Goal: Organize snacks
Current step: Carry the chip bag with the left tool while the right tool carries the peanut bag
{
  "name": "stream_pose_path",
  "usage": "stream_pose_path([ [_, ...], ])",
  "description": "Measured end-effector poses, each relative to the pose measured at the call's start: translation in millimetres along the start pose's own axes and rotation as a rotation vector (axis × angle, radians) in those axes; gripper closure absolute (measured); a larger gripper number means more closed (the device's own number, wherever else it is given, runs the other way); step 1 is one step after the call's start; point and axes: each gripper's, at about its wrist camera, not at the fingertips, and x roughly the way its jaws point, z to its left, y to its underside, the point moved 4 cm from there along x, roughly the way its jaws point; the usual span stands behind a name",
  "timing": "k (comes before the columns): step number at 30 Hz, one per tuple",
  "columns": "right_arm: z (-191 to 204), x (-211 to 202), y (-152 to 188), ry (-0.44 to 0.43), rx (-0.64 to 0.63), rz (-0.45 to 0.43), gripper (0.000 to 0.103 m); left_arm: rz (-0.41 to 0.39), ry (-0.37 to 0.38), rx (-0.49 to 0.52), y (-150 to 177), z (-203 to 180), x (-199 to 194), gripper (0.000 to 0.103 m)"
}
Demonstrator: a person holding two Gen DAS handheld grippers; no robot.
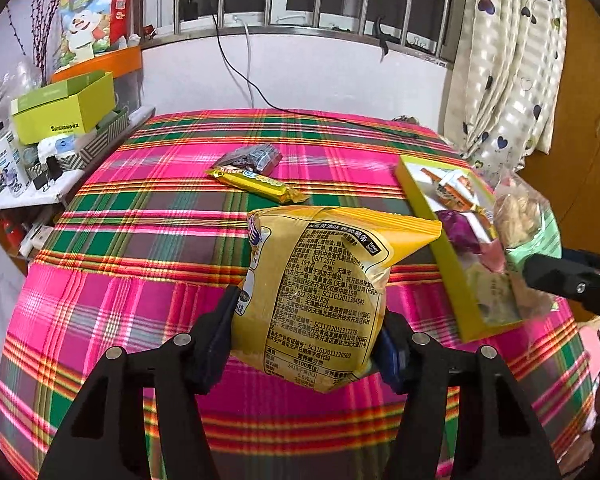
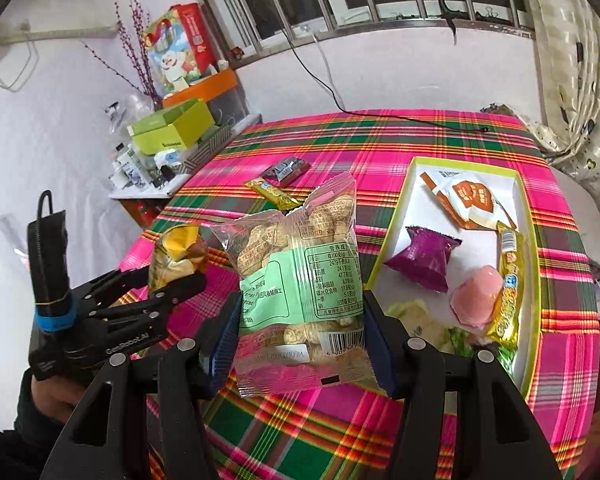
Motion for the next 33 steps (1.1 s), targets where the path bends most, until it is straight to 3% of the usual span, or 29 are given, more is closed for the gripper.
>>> stream_pose_path([
  [15, -10, -25, 13, 0.005, 0.035, -0.034, 0.047, -0.004, 0.063, -0.037, 9, -23, -21, 0.042],
  [33, -36, -35, 15, 0.042, 0.081, -0.051, 0.047, 0.012, 0.116, -0.011, 9, -44, -21, 0.042],
])
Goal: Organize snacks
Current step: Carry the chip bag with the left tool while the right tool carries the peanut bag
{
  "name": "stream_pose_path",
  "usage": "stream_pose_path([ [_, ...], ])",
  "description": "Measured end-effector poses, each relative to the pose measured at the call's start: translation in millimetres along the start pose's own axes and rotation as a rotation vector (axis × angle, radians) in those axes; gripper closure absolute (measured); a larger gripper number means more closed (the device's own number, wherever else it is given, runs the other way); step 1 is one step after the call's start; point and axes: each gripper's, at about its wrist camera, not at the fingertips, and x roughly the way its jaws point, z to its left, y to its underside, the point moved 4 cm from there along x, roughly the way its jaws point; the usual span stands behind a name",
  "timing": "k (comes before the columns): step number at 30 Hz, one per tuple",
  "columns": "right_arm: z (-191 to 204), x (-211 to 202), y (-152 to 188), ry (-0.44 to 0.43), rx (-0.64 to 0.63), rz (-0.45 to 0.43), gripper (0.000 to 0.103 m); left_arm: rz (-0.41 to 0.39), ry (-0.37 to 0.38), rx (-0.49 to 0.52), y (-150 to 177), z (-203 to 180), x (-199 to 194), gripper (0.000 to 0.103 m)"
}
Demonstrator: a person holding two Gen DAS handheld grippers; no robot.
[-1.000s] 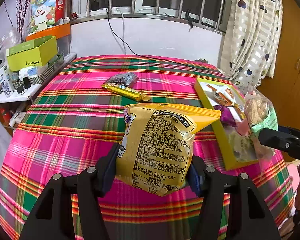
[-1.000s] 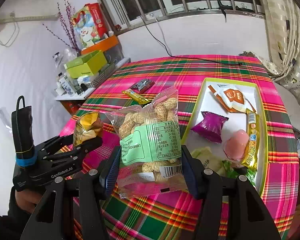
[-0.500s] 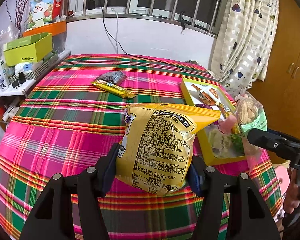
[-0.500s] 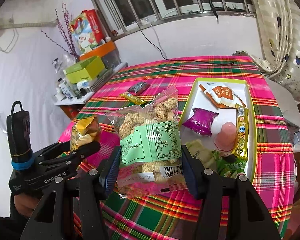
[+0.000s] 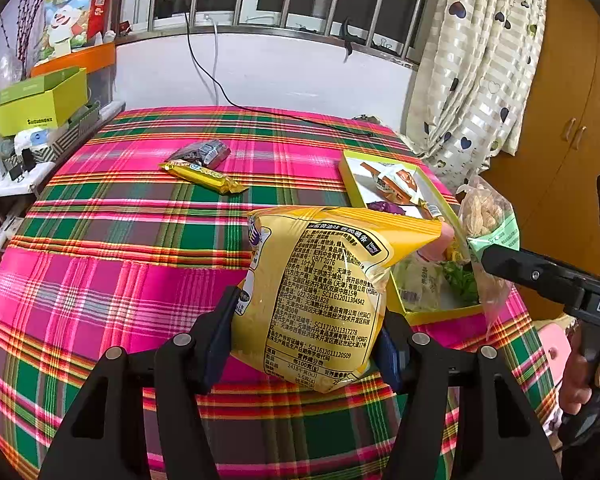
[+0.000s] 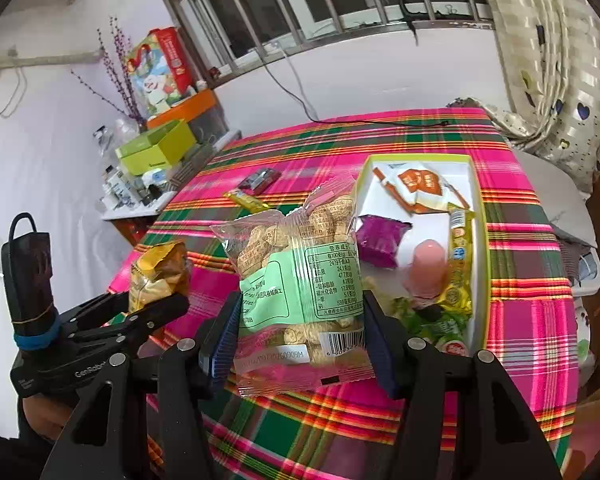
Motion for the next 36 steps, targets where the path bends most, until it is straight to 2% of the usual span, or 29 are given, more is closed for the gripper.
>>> stream_pose_path([
  [24, -53, 10, -22, 0.063, 0.072, -0.013, 0.047, 0.026, -0.019, 0.039, -18, -15, 28, 0.042],
  [36, -88, 34, -55, 0.121, 0.094, -0.013, 0.047, 0.045, -0.007, 0.035, -20, -17, 41, 0.042],
])
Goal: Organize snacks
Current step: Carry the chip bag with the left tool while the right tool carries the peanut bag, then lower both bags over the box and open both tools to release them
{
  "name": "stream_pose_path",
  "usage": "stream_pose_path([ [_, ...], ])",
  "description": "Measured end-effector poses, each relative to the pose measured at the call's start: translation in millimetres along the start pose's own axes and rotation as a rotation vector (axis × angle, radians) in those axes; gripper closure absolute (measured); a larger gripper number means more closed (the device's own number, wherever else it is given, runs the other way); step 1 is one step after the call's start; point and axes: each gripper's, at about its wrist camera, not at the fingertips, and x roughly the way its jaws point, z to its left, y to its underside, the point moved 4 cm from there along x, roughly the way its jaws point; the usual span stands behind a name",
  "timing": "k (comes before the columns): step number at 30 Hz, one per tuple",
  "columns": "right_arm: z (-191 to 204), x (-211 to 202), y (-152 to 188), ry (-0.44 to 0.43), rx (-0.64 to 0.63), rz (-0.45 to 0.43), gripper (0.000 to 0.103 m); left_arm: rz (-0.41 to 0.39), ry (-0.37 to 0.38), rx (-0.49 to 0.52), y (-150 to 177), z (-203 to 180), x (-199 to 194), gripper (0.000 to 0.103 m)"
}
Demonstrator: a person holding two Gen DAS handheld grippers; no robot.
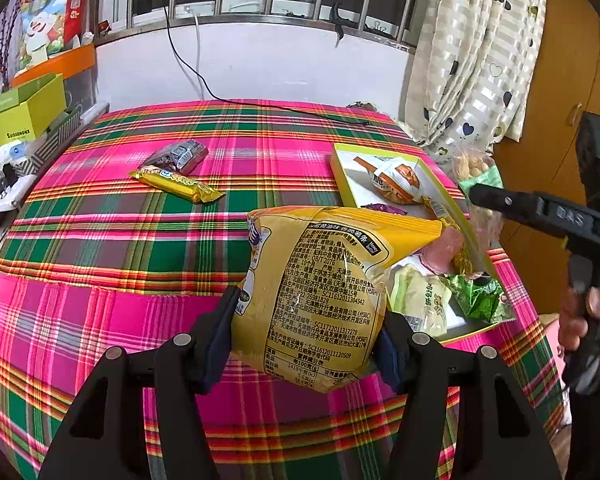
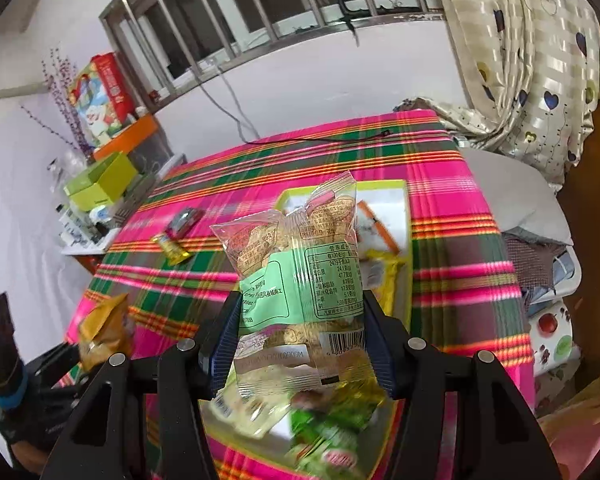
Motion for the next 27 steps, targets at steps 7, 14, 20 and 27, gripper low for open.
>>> stream_pose_path([
  [7, -18, 32, -6, 0.024, 0.008, 0.064, 0.045, 0.014, 0.001, 0.001, -5, -3, 10, 0.042],
  [14, -19, 39, -10, 0.011, 0.003, 0.055, 0.04, 0.011, 0.02, 0.034, -17, -17, 15, 0.042],
  [20, -18, 18, -6, 0.022, 0.013, 0.006, 0.04, 0.007, 0.043, 0.061, -29, -33, 19, 0.042],
  [27, -20, -10, 13, 0.023, 0.036, -0.039, 0.068, 0.022, 0.074, 0.081, -35, -48, 27, 0.042],
])
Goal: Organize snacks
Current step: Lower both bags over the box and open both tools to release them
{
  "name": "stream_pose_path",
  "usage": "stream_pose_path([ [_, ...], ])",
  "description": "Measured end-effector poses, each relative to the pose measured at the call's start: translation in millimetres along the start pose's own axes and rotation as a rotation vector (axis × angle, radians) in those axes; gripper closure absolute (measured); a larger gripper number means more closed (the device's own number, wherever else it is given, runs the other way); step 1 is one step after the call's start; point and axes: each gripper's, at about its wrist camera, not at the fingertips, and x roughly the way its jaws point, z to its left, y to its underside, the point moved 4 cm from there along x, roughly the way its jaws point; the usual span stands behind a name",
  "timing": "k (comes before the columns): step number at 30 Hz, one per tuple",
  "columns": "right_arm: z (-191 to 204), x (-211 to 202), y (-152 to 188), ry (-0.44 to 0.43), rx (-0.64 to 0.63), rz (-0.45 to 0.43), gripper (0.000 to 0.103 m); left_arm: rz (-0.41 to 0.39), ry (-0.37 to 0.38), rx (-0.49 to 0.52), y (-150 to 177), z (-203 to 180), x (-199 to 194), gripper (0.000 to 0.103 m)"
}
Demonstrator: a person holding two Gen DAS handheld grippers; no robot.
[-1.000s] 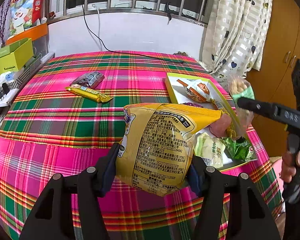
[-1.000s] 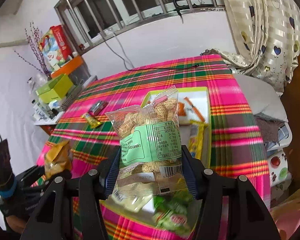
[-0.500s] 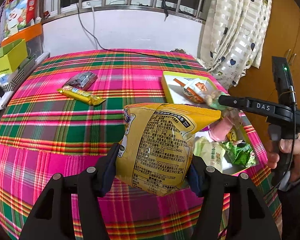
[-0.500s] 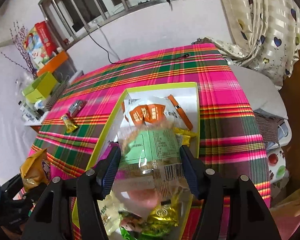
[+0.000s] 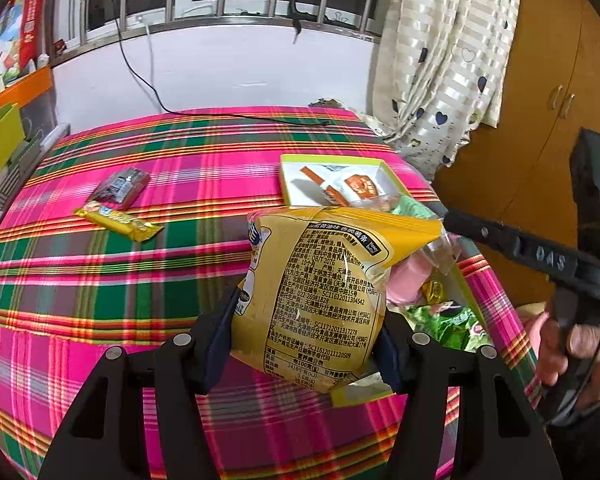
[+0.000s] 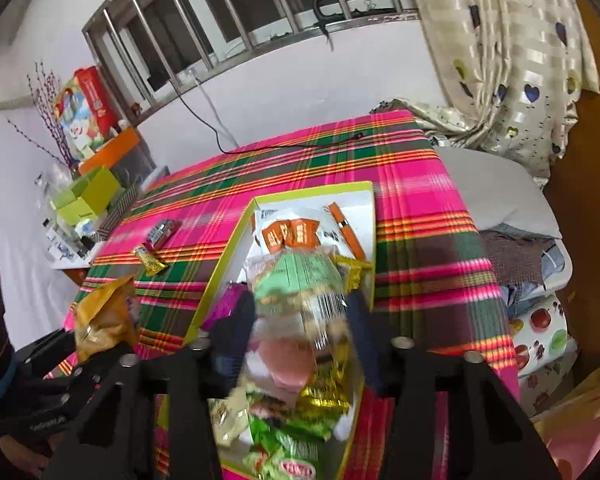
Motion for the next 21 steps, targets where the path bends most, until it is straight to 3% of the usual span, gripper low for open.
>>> stream_pose_path([
  [5, 1, 14, 9, -0.001, -0.011, 0.045, 0.07, 0.022, 0.027, 0.013, -9, -12, 13, 0.042],
  [12, 0, 45, -12, 0.006, -0.033, 0.055, 0.071, 0.049, 0.05, 0.061, -25, -28, 36, 0.042],
  [21, -9, 74, -30, 0.018, -0.04, 0.084, 0.071, 0.086, 0.024, 0.08, -45, -35, 69, 0.042],
])
